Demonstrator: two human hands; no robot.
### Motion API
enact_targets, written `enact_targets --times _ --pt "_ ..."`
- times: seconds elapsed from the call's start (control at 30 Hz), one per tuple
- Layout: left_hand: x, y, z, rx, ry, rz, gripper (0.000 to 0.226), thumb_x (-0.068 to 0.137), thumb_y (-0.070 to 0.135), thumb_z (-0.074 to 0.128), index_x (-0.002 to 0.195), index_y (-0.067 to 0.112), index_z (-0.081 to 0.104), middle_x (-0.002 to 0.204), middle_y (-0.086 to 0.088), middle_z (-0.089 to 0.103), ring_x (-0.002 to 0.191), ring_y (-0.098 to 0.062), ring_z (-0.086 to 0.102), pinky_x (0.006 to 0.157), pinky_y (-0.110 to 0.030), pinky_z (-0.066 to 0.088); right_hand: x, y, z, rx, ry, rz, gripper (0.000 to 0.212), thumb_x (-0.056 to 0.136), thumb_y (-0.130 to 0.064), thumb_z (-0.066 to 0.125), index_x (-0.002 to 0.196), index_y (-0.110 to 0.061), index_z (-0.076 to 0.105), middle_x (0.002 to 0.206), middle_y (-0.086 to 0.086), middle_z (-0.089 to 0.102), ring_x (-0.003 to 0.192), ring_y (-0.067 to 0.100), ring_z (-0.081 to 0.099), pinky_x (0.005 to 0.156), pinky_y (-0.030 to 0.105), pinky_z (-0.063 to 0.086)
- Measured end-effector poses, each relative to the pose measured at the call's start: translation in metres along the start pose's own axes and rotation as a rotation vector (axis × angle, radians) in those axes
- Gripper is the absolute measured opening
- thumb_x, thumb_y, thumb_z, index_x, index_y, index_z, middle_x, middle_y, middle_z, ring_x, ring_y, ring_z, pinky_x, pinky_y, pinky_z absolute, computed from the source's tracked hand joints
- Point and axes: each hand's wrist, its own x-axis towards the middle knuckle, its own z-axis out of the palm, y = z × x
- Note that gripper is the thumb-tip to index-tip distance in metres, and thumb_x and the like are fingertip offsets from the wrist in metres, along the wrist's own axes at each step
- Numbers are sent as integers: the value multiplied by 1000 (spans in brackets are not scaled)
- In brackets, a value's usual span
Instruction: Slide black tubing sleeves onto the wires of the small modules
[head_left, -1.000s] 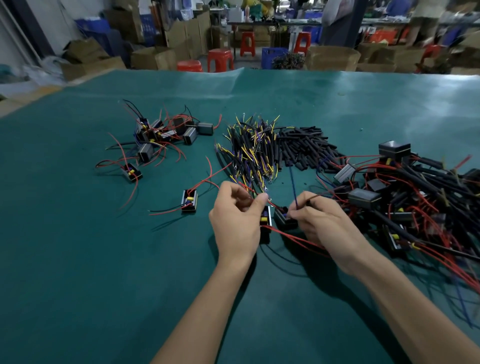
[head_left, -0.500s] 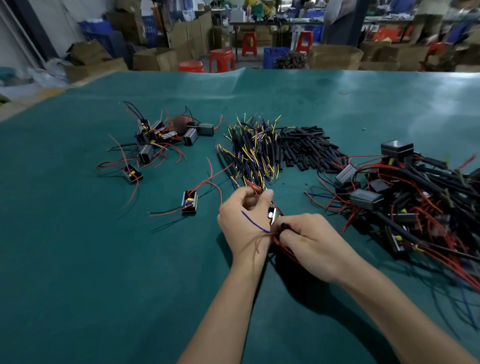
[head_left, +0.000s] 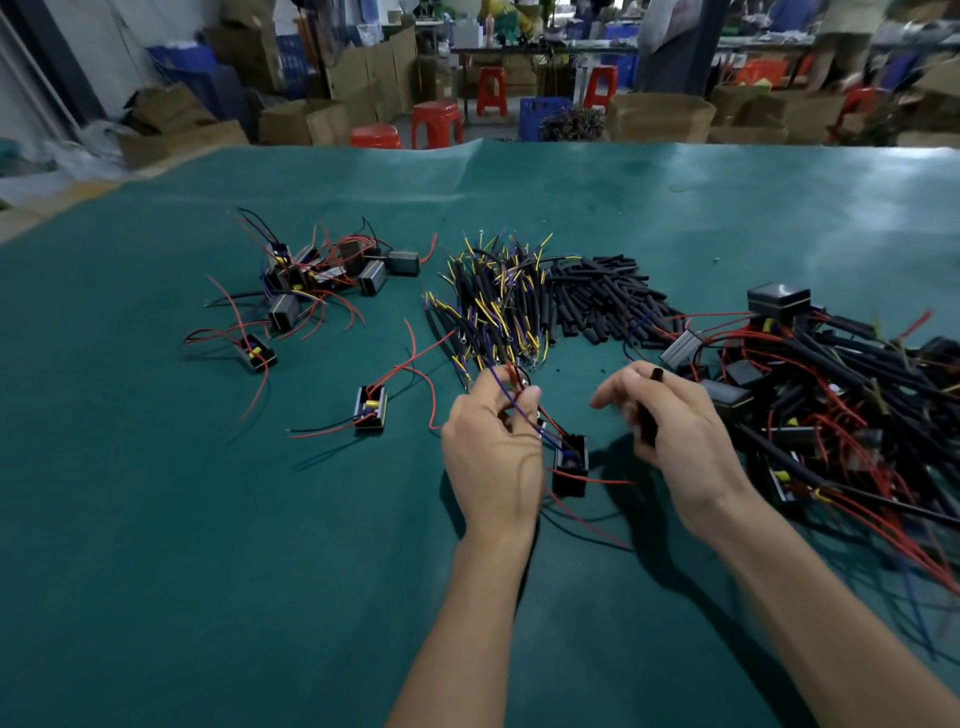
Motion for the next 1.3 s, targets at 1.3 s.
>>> enact_targets --times 1.3 --pt "-5 13 -1 75 -41 413 8 88 31 73 92 25 70 79 8 58 72 -29 59 57 -44 50 19 -8 -5 165 -8 -72 27 76 -38 77 86 -13 77 52 2 53 42 6 40 42 11 30"
